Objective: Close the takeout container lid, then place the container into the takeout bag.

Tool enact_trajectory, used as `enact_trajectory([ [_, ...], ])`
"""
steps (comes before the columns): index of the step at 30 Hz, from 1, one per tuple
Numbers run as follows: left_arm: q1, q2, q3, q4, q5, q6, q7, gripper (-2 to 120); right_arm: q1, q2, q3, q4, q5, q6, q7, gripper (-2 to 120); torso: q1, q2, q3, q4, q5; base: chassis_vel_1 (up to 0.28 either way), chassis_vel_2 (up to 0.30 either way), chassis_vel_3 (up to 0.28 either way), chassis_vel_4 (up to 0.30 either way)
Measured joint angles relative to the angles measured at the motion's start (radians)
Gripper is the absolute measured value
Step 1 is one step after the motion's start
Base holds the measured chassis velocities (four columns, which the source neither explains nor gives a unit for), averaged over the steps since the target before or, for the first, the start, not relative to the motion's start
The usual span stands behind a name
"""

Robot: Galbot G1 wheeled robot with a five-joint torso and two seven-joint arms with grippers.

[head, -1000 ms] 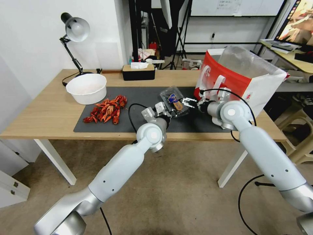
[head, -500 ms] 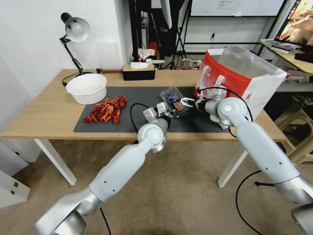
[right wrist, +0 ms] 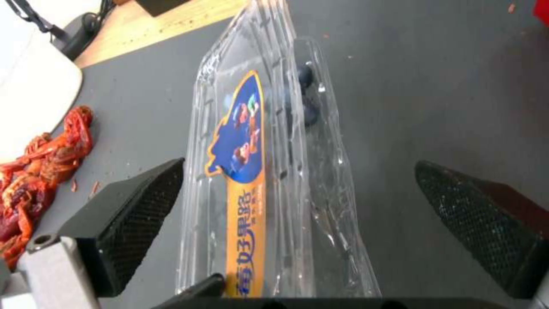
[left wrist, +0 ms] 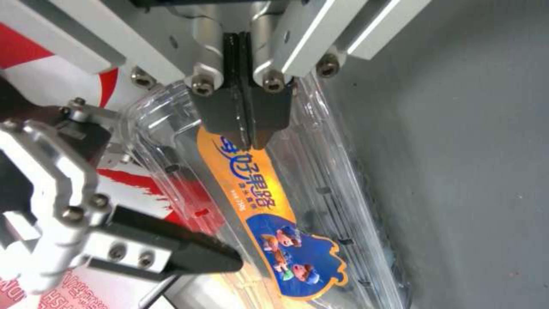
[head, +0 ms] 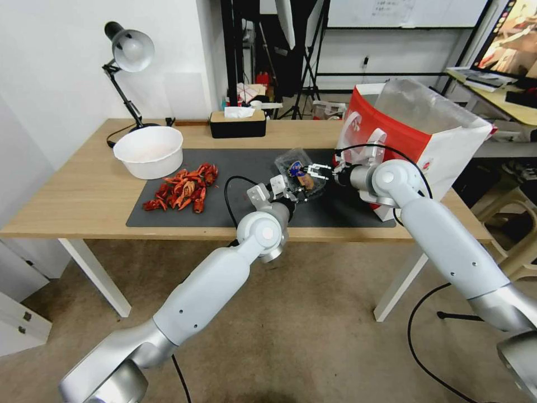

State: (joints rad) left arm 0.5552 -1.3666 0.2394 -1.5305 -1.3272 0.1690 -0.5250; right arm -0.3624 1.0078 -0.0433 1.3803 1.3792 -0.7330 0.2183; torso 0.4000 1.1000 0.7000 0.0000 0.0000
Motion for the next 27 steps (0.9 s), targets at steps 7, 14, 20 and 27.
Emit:
enact_trajectory([
  [7,0.001,0.004,0.002,-0.002,0.0,-0.001,-0.002,0,0.0,-0.002,-0.012,-0.022,-0.022,0.0,-0.041,100,0.0,0.0,0.0,-0.0001,0.0,0.0,0.0,0.0,0.0],
  [14,0.001,0.007,0.002,-0.007,0.0,-0.002,-0.002,0,0.0,-0.002,-0.018,-0.028,-0.029,0.0,-0.056,100,0.0,0.0,0.0,0.0,0.0,0.0,0.0,0.0,0.0],
  [20,0.001,0.008,0.002,-0.009,-0.001,-0.002,-0.002,0,0.001,0.0,-0.02,-0.031,-0.03,0.0,-0.058,100,0.0,0.0,0.0,-0.0001,0.0,0.0,0.0,0.0,0.0],
  [27,0.0,0.009,0.002,-0.012,-0.002,-0.003,-0.002,0,0.007,0.008,-0.036,-0.046,-0.036,0.0,-0.067,100,0.0,0.0,0.0,-0.0001,0.0,0.0,0.0,0.0,0.0],
])
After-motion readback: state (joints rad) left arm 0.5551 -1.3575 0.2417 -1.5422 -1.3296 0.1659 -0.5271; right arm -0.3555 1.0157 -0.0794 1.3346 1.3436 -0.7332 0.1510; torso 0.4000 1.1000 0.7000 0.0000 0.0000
